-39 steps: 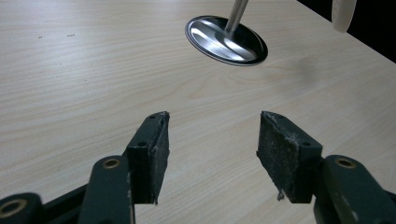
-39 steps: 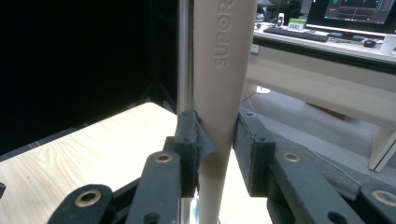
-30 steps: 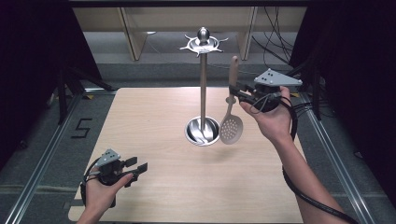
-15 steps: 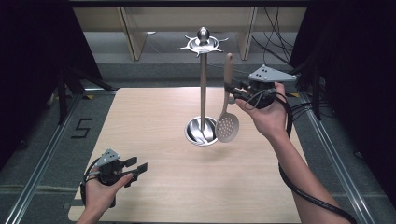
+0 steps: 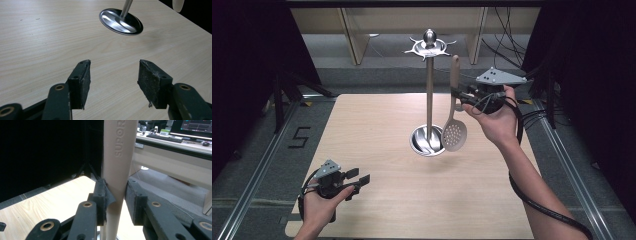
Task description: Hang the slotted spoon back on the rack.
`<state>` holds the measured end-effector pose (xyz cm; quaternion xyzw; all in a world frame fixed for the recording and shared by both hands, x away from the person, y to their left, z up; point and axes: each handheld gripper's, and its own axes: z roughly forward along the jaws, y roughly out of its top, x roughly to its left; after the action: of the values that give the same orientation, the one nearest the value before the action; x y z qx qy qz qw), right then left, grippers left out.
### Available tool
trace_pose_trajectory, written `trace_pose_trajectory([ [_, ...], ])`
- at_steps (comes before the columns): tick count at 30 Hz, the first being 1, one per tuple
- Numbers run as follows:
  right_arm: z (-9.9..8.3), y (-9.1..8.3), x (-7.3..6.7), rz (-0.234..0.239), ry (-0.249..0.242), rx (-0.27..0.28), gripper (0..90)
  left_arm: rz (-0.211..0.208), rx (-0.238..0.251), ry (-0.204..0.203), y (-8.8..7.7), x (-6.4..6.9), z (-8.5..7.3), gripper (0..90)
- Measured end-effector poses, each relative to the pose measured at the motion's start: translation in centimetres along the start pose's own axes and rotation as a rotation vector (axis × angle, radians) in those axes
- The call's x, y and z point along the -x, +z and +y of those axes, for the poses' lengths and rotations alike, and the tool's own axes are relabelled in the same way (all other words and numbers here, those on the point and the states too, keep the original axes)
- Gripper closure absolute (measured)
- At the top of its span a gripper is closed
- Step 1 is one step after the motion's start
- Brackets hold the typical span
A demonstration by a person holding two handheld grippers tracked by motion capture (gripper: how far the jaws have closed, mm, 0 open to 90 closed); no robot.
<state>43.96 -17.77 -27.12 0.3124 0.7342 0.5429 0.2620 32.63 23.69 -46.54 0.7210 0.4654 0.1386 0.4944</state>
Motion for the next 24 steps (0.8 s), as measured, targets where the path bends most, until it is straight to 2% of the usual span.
trace_pose_trajectory([
  [17,0.69,0.74,0.06,0.009,-0.014,-0.009,72.1,0.0,0.0,0.007,-0.05,-0.04,0.02,42.8],
  [24,0.96,0.89,0.11,0.009,-0.002,-0.011,72.1,-0.001,0.0,0.01,-0.03,-0.05,0.02,42.8],
])
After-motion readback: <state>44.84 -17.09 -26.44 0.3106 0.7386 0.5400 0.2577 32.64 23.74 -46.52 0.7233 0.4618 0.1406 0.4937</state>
